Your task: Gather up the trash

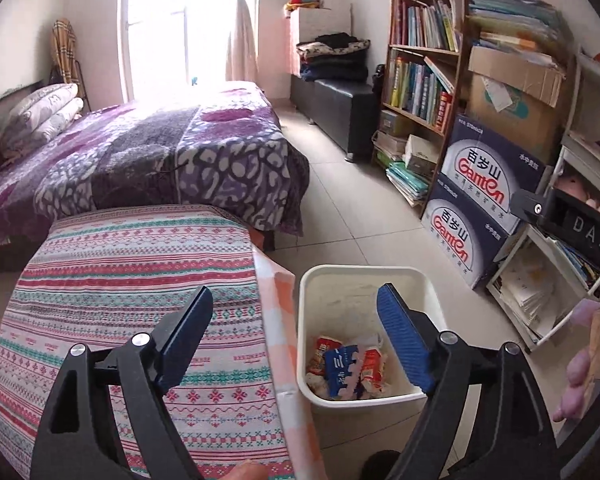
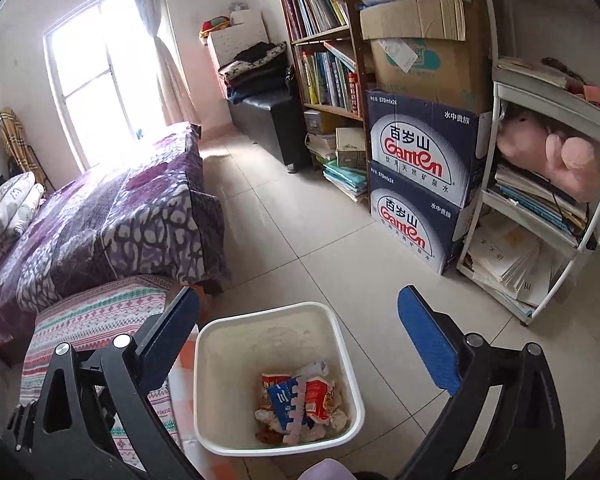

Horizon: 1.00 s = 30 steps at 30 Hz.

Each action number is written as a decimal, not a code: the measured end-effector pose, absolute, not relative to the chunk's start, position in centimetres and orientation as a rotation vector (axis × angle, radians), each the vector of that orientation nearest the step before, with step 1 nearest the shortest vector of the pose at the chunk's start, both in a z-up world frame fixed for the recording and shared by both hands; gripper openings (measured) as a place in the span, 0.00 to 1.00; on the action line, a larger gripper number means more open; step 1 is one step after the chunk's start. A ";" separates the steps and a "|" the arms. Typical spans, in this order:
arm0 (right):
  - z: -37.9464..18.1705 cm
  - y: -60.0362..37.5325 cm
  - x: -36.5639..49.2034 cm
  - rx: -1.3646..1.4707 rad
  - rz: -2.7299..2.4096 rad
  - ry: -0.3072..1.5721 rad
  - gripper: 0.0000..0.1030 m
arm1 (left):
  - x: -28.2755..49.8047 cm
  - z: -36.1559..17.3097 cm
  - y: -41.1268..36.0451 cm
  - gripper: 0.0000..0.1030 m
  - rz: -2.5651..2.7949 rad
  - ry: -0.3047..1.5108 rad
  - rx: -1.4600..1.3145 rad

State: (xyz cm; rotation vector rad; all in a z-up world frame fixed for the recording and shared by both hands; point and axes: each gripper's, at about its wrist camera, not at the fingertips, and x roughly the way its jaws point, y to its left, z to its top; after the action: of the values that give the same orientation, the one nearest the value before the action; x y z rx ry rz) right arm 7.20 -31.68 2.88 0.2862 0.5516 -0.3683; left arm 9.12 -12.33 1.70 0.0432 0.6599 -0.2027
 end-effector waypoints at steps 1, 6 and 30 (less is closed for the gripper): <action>2.9 -31.2 6.5 0.275 -0.366 0.543 0.93 | 8.6 2.2 -11.6 0.83 -0.178 0.640 0.041; 3.1 -29.0 4.0 0.242 -0.340 0.527 0.93 | 5.6 4.1 -8.0 0.91 -0.099 0.561 0.005; -0.8 -19.1 -2.9 0.042 -0.204 0.472 0.93 | -1.7 -0.3 0.7 0.93 0.044 0.625 -0.038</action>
State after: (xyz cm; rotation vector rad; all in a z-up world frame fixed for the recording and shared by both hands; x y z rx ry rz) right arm -2.89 -19.05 -0.83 0.0422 0.4723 -0.2038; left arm -1.73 0.73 -0.25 -0.0379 0.6246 0.0442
